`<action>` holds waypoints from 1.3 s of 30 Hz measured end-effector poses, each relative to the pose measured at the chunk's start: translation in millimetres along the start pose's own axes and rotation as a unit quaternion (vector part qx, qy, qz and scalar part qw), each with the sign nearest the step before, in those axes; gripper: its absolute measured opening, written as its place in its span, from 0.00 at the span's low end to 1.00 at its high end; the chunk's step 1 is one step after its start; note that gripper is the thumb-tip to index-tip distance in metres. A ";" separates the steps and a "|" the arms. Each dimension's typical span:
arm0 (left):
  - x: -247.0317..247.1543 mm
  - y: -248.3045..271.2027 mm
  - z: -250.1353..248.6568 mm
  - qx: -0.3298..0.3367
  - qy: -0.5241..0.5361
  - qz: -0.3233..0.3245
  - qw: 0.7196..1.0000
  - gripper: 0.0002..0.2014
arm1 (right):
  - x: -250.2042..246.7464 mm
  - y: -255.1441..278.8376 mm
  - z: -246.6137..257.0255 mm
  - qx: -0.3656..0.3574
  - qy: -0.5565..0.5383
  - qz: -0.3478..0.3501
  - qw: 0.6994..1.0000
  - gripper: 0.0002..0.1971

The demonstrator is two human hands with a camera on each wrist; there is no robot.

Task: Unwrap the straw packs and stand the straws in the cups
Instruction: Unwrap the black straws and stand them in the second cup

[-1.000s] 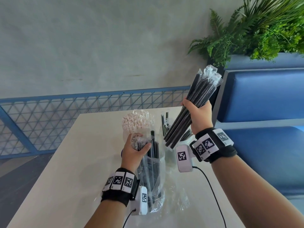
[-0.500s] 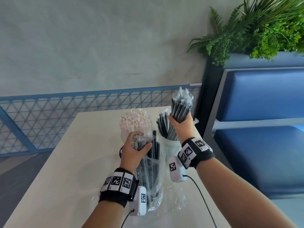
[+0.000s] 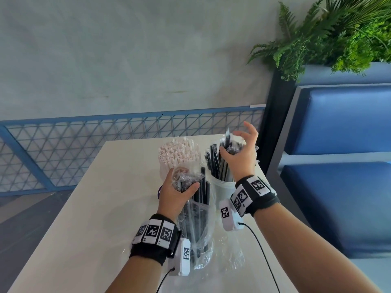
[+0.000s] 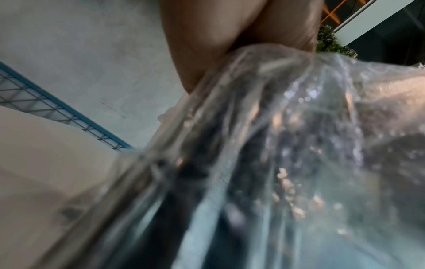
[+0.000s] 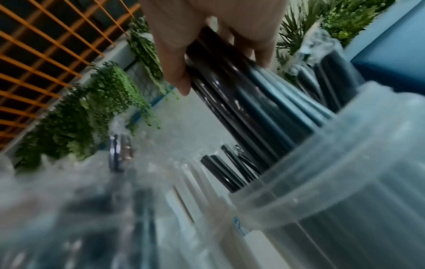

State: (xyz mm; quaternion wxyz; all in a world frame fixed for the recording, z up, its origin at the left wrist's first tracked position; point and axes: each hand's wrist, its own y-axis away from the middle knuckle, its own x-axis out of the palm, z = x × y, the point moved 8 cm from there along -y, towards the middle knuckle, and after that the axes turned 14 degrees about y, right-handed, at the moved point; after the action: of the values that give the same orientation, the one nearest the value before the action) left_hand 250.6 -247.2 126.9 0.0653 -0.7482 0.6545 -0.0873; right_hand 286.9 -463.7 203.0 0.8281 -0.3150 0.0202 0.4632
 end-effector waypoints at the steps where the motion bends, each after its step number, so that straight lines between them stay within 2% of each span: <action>1: 0.5 -0.6 -0.2 0.006 -0.001 0.004 1.000 0.22 | -1.0 -0.7 6.4 -0.025 0.010 -0.006 1.000 0.39; 4: 2.0 -2.5 -0.5 0.019 -0.004 0.011 1.000 0.22 | 8.4 3.2 10.6 -0.064 0.072 0.037 0.995 0.30; 7: 2.2 -3.1 -0.9 0.025 -0.009 0.008 1.000 0.26 | 27.0 12.9 -7.5 -0.083 0.120 0.088 0.985 0.20; 10: 1.9 -2.0 -1.0 0.024 0.000 0.005 1.000 0.27 | 33.3 17.1 -26.8 -0.070 0.168 0.092 0.979 0.17; 13: 1.9 -1.1 -0.2 0.012 0.004 0.001 1.000 0.29 | 37.7 19.2 -28.5 -0.070 0.180 0.125 0.973 0.15; 15: -0.6 -0.2 1.8 0.001 0.007 -0.007 1.000 0.31 | 29.5 24.4 -20.6 -0.090 0.236 0.088 0.964 0.14; 17: -4.3 -0.5 4.4 -0.001 0.008 -0.017 1.000 0.38 | 13.7 38.0 -3.3 -0.133 0.237 0.016 0.962 0.16; 18: -6.3 -1.0 6.2 -0.004 0.009 -0.021 1.000 0.41 | 8.9 48.7 5.8 -0.142 0.195 0.013 0.970 0.15; 19: -7.7 -0.4 6.3 -0.004 0.008 -0.024 1.000 0.42 | 9.6 60.9 11.6 -0.140 0.150 0.044 0.978 0.14; 21: -8.1 -0.2 6.4 0.004 0.009 -0.020 1.000 0.44 | 23.7 84.4 9.1 -0.097 0.123 0.153 0.976 0.13; 22: -7.5 0.3 4.2 0.011 0.010 -0.014 1.000 0.43 | 30.9 94.2 1.9 -0.065 0.128 0.202 0.969 0.16; 24: -4.5 2.9 -5.1 0.038 0.020 0.002 0.999 0.38 | 37.1 105.4 -8.7 -0.022 0.124 0.249 0.960 0.23; 25: -3.9 3.8 -7.5 0.048 0.027 0.005 0.998 0.36 | 35.3 107.0 -7.1 -0.029 0.124 0.244 0.962 0.26; 27: -3.6 5.9 -10.0 0.053 0.042 0.008 0.998 0.35 | 24.1 105.5 6.0 -0.089 0.121 0.177 0.973 0.29; 29: -1.3 8.2 -11.2 0.053 0.048 0.016 0.997 0.35 | 16.2 108.1 16.3 -0.127 0.107 0.131 0.977 0.26; 32: 0.7 9.9 -10.1 0.054 0.047 0.019 0.997 0.31 | 22.0 113.9 13.2 -0.113 0.125 0.165 0.972 0.19; 34: -1.2 10.1 -8.1 0.059 0.050 0.016 0.997 0.29 | 23.6 113.1 5.3 -0.087 0.151 0.178 0.969 0.19; 37: -3.0 9.3 -6.4 0.061 0.058 0.021 0.996 0.28 | 25.1 109.8 -0.1 -0.065 0.170 0.199 0.963 0.22; 39: -1.9 9.0 -5.6 0.060 0.057 0.032 0.996 0.27 | 28.9 109.6 -3.6 -0.050 0.179 0.231 0.955 0.28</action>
State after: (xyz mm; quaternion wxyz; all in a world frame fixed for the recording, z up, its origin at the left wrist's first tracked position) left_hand 240.4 -246.5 130.4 0.0755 -0.7157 0.6741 -0.1665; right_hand 218.9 -403.0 135.7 0.6644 -0.4203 0.2174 0.5784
